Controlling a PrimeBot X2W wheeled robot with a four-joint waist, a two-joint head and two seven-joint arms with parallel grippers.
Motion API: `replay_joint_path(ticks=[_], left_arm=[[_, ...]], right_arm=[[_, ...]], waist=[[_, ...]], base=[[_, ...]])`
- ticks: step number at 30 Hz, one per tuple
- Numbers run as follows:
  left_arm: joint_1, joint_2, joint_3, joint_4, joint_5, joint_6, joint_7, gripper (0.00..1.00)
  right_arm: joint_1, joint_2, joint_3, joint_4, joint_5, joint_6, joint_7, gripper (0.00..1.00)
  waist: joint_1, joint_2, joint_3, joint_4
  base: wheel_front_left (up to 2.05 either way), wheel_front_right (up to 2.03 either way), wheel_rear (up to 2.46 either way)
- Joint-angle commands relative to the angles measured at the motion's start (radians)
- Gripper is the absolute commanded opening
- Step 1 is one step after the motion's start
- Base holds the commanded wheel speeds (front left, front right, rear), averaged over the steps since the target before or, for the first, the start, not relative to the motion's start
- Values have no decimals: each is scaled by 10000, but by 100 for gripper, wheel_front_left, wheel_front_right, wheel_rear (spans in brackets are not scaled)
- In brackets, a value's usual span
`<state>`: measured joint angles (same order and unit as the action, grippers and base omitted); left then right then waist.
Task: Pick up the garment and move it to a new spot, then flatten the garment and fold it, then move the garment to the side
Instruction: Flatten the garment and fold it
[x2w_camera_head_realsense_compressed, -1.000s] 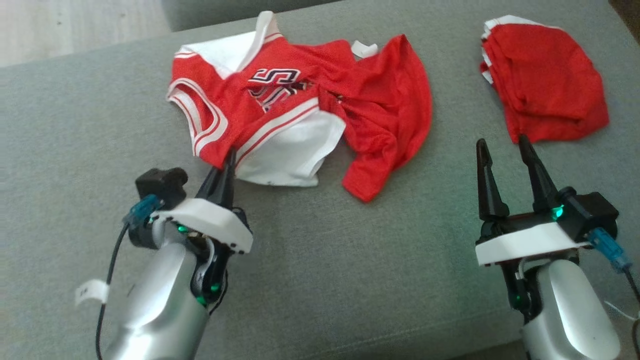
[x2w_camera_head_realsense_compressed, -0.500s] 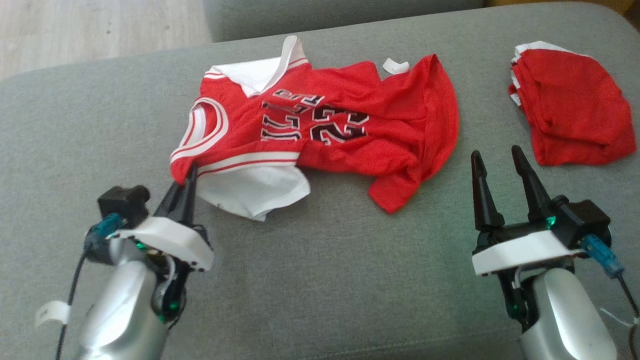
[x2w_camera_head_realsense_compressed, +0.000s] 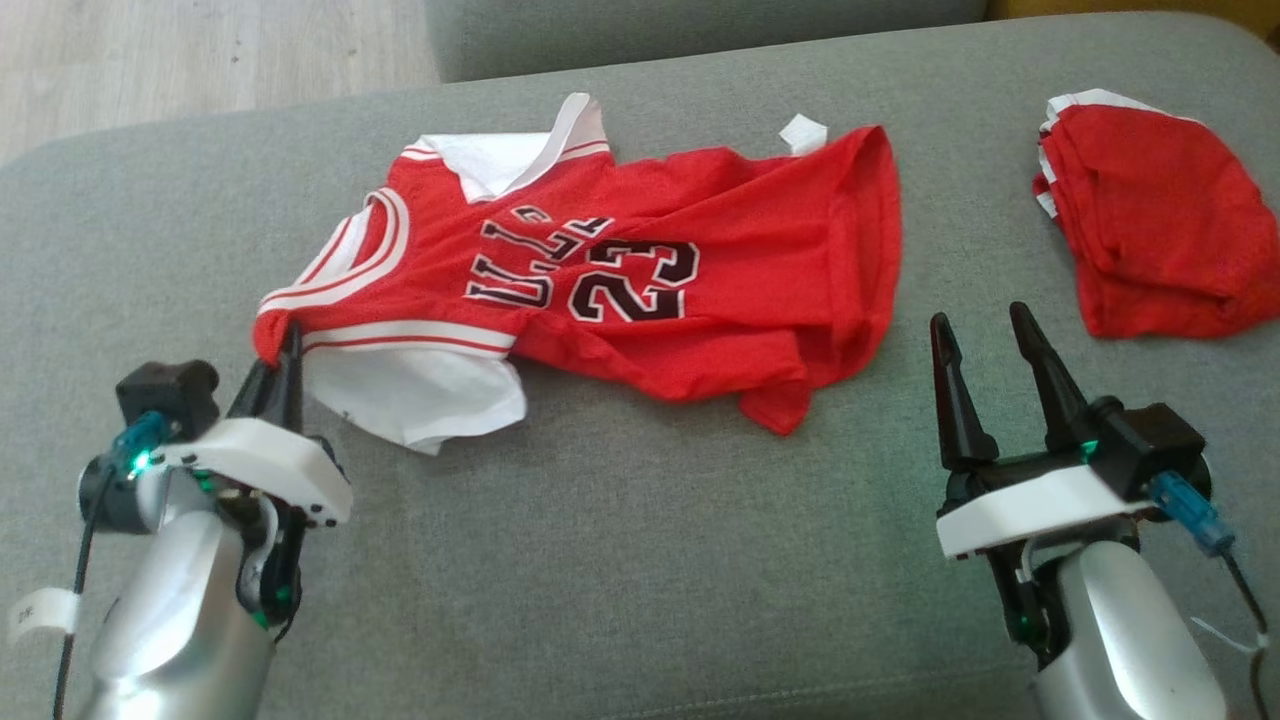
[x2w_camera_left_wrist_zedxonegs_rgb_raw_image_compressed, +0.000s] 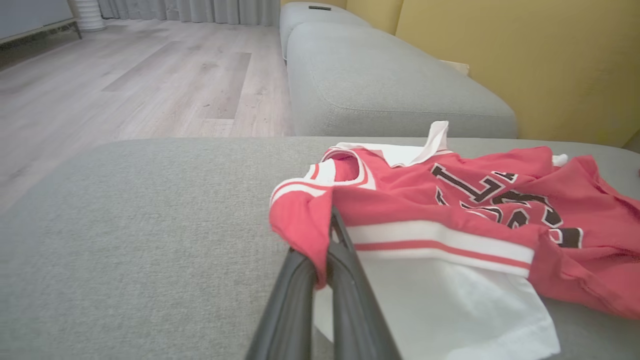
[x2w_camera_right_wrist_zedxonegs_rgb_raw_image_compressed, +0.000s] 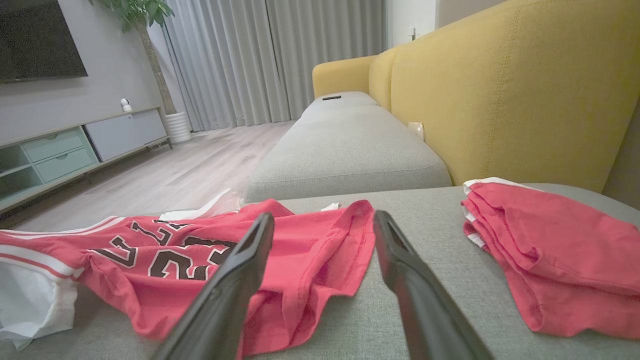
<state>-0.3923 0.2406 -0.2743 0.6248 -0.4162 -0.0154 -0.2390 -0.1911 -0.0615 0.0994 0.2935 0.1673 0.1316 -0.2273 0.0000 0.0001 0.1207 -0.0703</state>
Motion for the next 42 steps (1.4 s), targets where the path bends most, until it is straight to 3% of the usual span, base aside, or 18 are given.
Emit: replay_joint_path(ticks=[1, 2, 3, 9, 14, 19, 24, 37, 42], left_arm=[[-517, 386, 492, -160, 6, 163, -94, 21], [-511, 351, 536, -127, 3, 244, -116, 51], [-495, 298, 572, -123, 14, 335, -139, 100], [-249, -82, 751, -511, -4, 464, -214, 100], [382, -611, 1109, -1841, 178, 404, -224, 100], [1609, -1364, 1544, -3473, 472, 165, -225, 100], [2575, -1774, 1832, -4358, 543, -57, -226, 100], [2935, -1900, 1697, -4423, 577, -194, -227, 100], [2899, -1901, 1417, -3567, 623, -55, -227, 100]], right_arm=[[-216, 38, 271, -262, 28, -9, 35, 100], [-205, 35, 269, -250, 26, -9, 39, 100], [-190, 30, 263, -240, 27, -9, 41, 100], [-110, 2, 198, -233, 20, -9, 89, 100], [8, 3, 127, -285, 8, -9, 121, 100], [260, 26, 33, -352, 60, -9, 94, 100], [473, 56, 42, -373, 120, -9, 52, 100], [529, 91, 47, -417, 133, -9, 100, 100], [519, 96, 105, -454, 118, -9, 134, 100]], waist=[[0, -1, -19, -13], [0, -1, -35, -12], [0, -1, -58, -6], [0, -1, -192, 82], [0, -1, -321, 258], [0, -1, -460, 415], [0, -1, -533, 443], [0, -1, -559, 399], [0, -1, -436, 339]], base=[[0, 0, 0], [0, 0, 0], [0, 0, 0], [0, 0, 0], [0, 0, 0], [0, 0, 0], [0, 0, 0], [0, 0, 0], [0, 0, 0]])
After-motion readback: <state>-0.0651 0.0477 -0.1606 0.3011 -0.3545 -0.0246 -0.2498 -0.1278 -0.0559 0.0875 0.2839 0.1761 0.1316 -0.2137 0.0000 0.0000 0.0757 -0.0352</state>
